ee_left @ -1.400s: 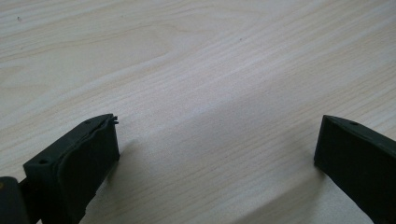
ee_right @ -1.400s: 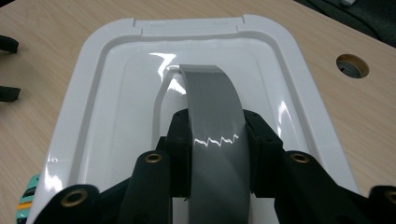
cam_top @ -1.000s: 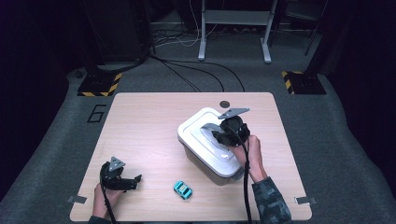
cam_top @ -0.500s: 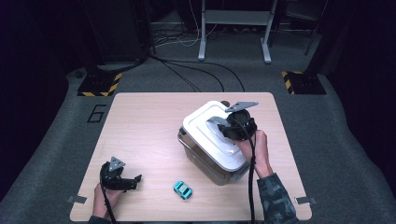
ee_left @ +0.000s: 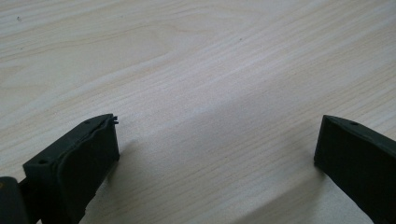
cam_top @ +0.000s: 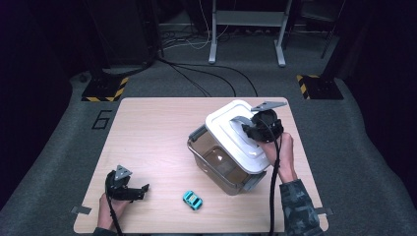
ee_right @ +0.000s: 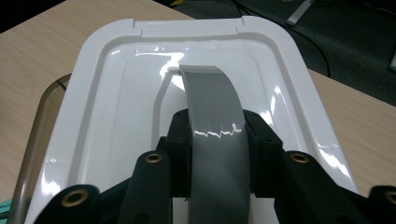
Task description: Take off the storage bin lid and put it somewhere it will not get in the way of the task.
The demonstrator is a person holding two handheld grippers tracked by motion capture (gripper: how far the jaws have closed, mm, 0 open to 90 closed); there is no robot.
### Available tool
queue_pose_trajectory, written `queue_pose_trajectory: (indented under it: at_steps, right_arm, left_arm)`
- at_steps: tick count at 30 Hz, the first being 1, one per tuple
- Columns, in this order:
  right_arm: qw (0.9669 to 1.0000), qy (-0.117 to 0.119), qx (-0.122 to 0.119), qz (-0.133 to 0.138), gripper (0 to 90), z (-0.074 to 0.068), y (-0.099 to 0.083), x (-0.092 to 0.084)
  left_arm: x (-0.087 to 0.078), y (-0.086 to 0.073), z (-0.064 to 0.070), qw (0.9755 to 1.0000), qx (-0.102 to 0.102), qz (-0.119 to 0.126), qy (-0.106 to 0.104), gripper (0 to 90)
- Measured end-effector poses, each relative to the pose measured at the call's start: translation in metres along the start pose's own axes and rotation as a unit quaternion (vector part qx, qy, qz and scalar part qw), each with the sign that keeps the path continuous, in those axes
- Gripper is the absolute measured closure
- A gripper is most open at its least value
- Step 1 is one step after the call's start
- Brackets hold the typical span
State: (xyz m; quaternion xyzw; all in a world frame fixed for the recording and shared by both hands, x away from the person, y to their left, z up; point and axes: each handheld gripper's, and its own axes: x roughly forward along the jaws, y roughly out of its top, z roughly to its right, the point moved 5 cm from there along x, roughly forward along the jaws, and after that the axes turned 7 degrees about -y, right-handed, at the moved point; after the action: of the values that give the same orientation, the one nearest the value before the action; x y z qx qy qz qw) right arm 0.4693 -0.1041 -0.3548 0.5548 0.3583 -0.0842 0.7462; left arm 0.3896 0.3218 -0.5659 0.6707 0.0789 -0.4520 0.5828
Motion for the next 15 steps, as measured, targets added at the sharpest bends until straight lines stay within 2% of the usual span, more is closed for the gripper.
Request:
queue_pose_trajectory:
  at_steps: [10, 15]
  right_arm:
    - [0.9992, -0.029, 0.028, -0.004, 66.8, 0.032, -0.004, 0.001]
    - [0.9986, -0.038, 0.036, -0.006, 66.8, 0.041, -0.006, 0.0]
  left_arm:
    - [0.0, 0.0, 0.0, 1.0, 0.0, 0.002, 0.001, 0.0]
    - [0.001, 0.0, 0.0, 1.0, 0.0, 0.004, 0.002, 0.0]
